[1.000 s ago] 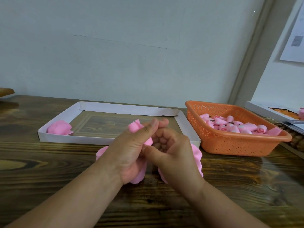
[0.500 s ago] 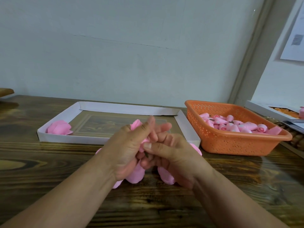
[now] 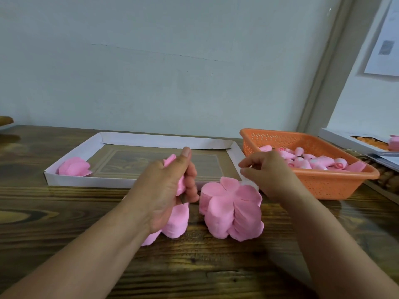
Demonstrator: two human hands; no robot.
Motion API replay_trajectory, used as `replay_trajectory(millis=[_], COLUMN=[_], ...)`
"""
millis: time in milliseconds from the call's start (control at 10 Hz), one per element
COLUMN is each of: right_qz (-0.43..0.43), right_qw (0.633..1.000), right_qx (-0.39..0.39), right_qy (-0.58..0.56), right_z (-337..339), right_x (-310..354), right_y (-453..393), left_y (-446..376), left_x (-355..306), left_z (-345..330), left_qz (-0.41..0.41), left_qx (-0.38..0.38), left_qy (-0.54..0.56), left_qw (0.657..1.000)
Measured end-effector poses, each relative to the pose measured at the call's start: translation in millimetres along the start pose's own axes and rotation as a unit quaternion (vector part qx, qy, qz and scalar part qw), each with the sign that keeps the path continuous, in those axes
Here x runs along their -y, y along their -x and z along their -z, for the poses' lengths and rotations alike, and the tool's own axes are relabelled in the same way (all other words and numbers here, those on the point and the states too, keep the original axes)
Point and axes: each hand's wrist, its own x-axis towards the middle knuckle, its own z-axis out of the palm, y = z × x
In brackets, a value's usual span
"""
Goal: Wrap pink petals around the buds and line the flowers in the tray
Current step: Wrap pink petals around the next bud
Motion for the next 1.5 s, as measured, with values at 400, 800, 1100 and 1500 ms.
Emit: replay_trajectory(millis=[400,800,1100,1500], right_qz=[0.012,0.044,0.064,0.091], right_qw=[0.979,0.983,0.981,0.986], right_qx=[0.108,0.106,0.120,0.050], right_qy=[0.173,0.146,0.139,0.131], right_z=[-28,-31,-32,-22], right_x=[5,-1,-3,3], right_y=[-6,-8,-8,-4], left_y=[-1,-2,1,1], left_x=[4,7,7,8], left_z=[-2,-2,-6,-4], left_qz=[-0.003,0.001,0.008,0.016], left_qx=[0.005,0.023,0.022,0.025], left_qy=[-0.028,-0.030,-0.028,-0.034], left_qw=[1.000,0.999,0.999,0.999])
